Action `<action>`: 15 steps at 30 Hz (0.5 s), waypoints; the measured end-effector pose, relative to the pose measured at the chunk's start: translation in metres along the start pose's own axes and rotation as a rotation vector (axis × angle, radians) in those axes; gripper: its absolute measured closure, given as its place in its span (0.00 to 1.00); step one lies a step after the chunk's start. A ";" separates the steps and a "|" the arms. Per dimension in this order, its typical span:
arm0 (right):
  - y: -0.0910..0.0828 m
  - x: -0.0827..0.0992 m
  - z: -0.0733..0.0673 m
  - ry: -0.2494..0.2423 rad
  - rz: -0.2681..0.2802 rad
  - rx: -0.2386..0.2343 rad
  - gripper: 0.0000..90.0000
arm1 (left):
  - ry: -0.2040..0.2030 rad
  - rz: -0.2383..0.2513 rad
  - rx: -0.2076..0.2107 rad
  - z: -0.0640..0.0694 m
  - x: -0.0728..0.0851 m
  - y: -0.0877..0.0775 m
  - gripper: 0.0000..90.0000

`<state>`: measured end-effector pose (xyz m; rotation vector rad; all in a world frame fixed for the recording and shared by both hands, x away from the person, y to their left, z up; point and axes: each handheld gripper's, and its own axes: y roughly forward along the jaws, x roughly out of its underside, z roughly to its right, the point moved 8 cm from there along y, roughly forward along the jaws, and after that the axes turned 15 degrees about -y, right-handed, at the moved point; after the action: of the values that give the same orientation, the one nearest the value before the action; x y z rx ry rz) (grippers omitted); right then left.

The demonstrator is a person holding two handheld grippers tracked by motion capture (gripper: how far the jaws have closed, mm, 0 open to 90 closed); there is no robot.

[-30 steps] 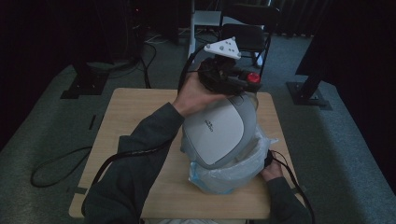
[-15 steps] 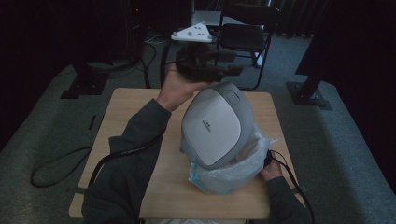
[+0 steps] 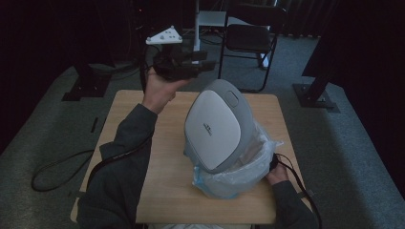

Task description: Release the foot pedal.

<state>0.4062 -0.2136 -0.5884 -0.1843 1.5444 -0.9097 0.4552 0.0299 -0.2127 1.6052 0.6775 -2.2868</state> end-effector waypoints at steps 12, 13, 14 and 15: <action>0.000 0.000 0.000 0.001 0.003 -0.001 1.00 | -0.059 -0.003 -0.106 -0.048 0.022 -0.009 0.55; 0.000 0.000 0.000 0.001 0.002 -0.002 1.00 | -0.066 -0.004 -0.115 -0.051 0.023 -0.010 0.55; 0.000 0.000 0.000 0.007 0.004 -0.001 1.00 | -0.070 -0.008 -0.124 -0.055 0.026 -0.010 0.55; 0.000 0.000 0.000 0.007 0.004 0.000 1.00 | -0.076 -0.009 -0.132 -0.058 0.028 -0.011 0.55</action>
<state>0.4064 -0.2137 -0.5884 -0.1782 1.5506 -0.9074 0.4876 0.0705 -0.2523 1.4516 0.7999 -2.2451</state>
